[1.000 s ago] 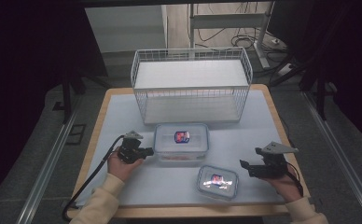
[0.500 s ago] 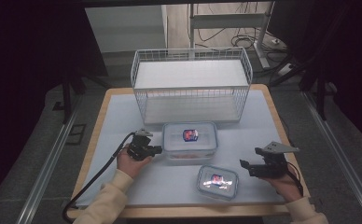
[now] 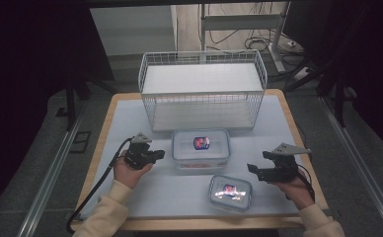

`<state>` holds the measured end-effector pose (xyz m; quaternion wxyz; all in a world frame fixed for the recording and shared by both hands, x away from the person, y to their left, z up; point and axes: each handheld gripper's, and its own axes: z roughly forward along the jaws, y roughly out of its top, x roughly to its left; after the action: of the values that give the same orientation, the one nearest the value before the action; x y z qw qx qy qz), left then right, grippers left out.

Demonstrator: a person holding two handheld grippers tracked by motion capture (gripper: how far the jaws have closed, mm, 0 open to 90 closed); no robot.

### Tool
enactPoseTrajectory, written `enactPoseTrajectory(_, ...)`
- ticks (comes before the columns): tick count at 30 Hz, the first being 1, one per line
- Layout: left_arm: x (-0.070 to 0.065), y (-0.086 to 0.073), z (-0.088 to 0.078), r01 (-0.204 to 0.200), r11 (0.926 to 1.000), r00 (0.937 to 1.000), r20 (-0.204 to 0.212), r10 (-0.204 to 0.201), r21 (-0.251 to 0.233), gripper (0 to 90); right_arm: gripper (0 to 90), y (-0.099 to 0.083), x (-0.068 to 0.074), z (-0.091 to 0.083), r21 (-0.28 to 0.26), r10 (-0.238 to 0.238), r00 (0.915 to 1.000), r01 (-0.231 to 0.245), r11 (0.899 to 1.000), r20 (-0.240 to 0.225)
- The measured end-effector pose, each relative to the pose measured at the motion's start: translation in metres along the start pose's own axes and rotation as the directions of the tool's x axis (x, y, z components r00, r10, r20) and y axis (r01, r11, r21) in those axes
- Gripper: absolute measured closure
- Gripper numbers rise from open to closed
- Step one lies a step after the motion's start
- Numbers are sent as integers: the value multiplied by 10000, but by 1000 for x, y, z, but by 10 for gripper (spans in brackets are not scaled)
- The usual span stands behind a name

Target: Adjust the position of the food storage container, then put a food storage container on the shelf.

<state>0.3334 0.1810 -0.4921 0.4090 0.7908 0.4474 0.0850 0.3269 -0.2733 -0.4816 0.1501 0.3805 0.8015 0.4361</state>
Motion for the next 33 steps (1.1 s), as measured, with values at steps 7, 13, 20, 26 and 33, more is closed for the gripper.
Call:
enactPoseTrajectory(7, 14, -5, -6, 1069, 9939, 9940, 261, -1061, -284, 677, 174, 10, -1, 7, -64, 278, 9993, -279, 9996, -250)
enactPoseTrajectory(13, 18, -2, -6, 2022, 9777, 9791, 354, -2005, -559, 281, 166, 18, 0, 12, -9, 273, 9985, -274, 9996, -484)
enactPoseTrajectory(20, 19, 5, 5, 2584, 9644, 9636, 856, -2533, -554, 187, 164, 31, -2, 27, -32, 537, 9939, -543, 9985, -960)
enactPoseTrajectory(26, 20, 13, 22, 2754, 9608, 9551, 1229, -2698, -314, 183, 167, 45, 5, 43, 29, 570, 9841, -574, 9983, -1680)
enactPoseTrajectory(33, 24, 19, 46, 3142, 9493, 9336, 1776, -3113, 119, 186, 163, 60, 13, 63, 304, 711, 9753, -661, 9973, -2093)
